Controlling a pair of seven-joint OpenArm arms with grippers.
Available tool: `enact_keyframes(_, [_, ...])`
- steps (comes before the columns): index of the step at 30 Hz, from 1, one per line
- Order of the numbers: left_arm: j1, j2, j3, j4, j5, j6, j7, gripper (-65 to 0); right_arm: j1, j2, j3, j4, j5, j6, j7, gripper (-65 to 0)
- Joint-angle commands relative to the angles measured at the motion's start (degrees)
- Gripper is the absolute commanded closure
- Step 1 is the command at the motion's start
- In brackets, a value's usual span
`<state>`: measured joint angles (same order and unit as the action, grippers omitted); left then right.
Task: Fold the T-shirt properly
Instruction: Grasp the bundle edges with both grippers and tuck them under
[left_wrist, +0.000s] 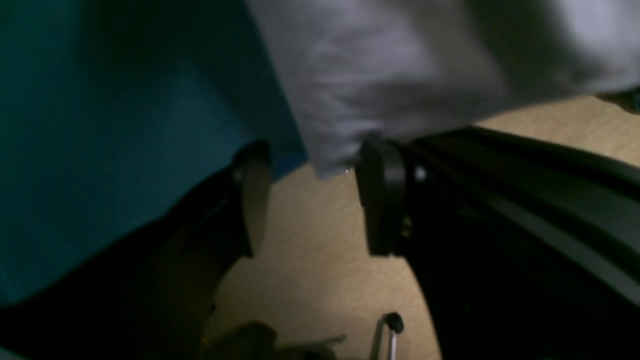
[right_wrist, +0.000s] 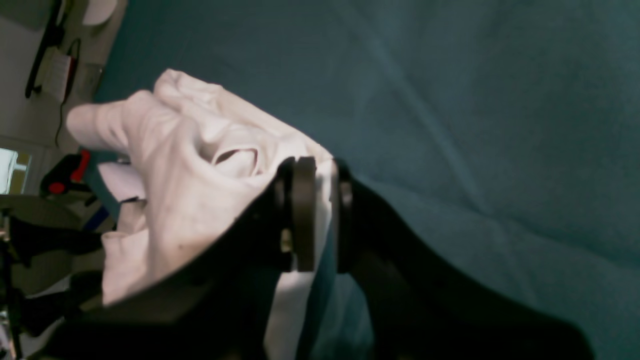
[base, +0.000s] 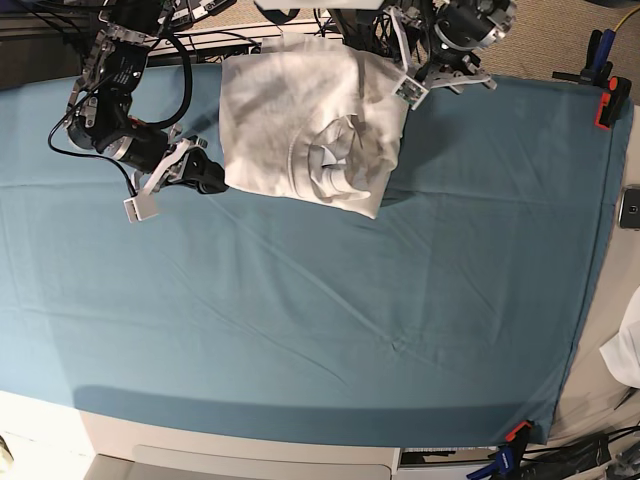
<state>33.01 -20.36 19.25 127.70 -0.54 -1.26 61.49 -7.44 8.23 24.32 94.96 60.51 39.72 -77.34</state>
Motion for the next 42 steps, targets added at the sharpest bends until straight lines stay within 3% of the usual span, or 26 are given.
enact_keyframes(1, [-0.09, -0.26, -0.04, 0.63, -0.87, 0.15, -0.98, -30.5, 0.76, 0.48, 0.11, 0.9, 1.42, 0.28, 1.27, -5.9])
enact_keyframes(7, [-0.52, -0.26, -0.04, 0.09, -1.25, -0.26, -1.6, -29.8, 0.79, 0.46, 0.11, 0.9, 1.42, 0.28, 1.29, -5.9])
enact_keyframes(9, [-0.5, -0.26, -0.04, -0.52, -1.25, -0.24, -1.95, -23.4, 0.76, 0.46, 0.11, 0.9, 1.42, 0.28, 1.27, -5.9])
enact_keyframes(13, [-0.63, -0.26, -0.04, -1.22, -1.2, -0.2, -3.02, 0.0, 0.76, 0.46, 0.11, 0.9, 1.42, 0.28, 1.27, -5.9])
enact_keyframes(22, [-2.71, -0.61, -1.16, 0.31, 0.55, -0.26, -2.75, 0.0, 0.42, 0.48, 0.13, 0.98, 1.57, 0.28, 0.76, -1.3])
enact_keyframes(32, [-4.76, -0.61, -11.02, 0.28, -7.39, -3.37, -4.72, 0.0, -3.69, 0.46, 0.13, 1.05, 3.17, 0.28, 0.22, -1.3])
enact_keyframes(42, [-11.93, -0.59, -11.13, -4.09, -10.47, -4.83, -6.29, 0.0, -8.68, -1.29, 0.11, 1.05, 6.88, 0.28, -1.11, -1.3])
